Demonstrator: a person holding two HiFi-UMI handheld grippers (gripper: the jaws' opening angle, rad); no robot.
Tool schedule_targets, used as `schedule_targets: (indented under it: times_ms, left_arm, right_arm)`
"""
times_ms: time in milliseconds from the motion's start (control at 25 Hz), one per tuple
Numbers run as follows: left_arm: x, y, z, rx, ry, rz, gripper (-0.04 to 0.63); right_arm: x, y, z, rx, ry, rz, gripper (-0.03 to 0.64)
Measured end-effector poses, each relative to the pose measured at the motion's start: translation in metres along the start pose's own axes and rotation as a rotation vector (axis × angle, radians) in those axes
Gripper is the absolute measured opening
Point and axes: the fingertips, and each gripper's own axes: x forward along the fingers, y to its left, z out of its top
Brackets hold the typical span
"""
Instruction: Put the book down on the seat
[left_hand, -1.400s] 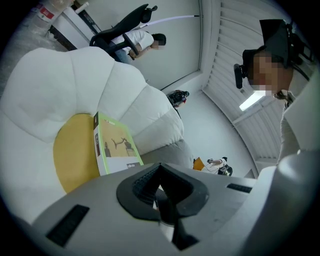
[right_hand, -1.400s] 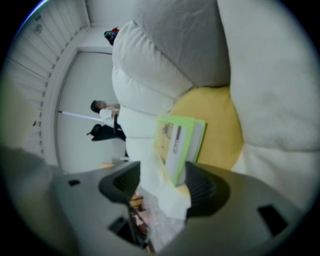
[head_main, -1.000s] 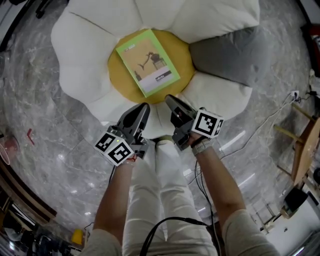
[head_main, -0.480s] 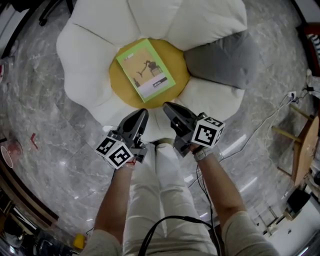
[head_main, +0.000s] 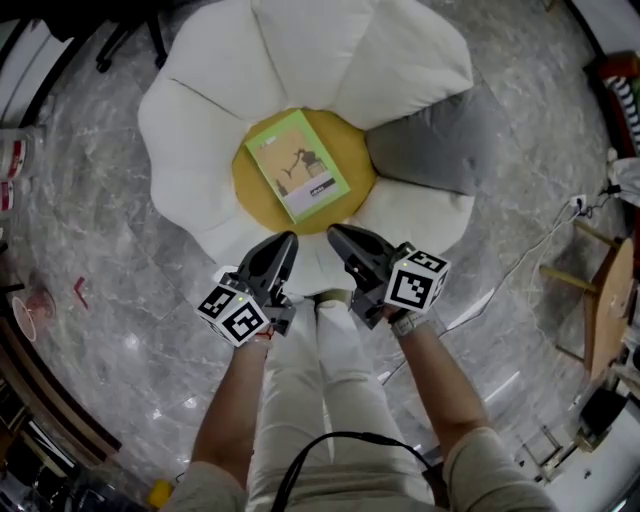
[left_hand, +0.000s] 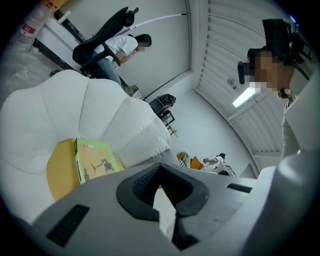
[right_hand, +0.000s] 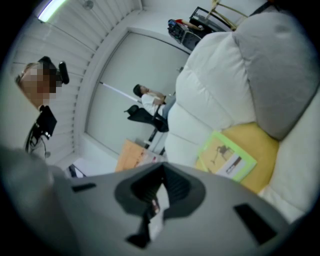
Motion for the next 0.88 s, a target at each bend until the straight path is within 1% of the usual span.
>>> schedule_targets:
  times_ms: [120,280,520,720,880]
  left_arm:
    - [-0.005,-0.011,0.01,0.017,-0.005,-0.002,0.023]
    - [-0.015,-0.029,0.025,0.015,-0.029,0.005,0.023]
    - [-0.021,-0.066,0.034,0.048,0.004,-0.042,0.023]
    - [-0.03,-0.092,0.048,0.037,-0.019,-0.046,0.023]
    - [-0.037,-0.119,0.057,0.08,0.006,-0.083,0.023]
  right_arm:
    - [-0.005,0.015,0.003,0.0,-0.005,0.006,0.014]
    - [-0.016,0.041,0.007,-0.008,-0.003,0.014,0.014]
    - [-0.031,0.075,0.023,-0.019,-0.007,0.019,0.014]
    - [-0.042,0.102,0.033,-0.041,-0.001,0.028,0.014]
    - [-0.052,0.124,0.04,-0.055,0.001,0.037,0.014]
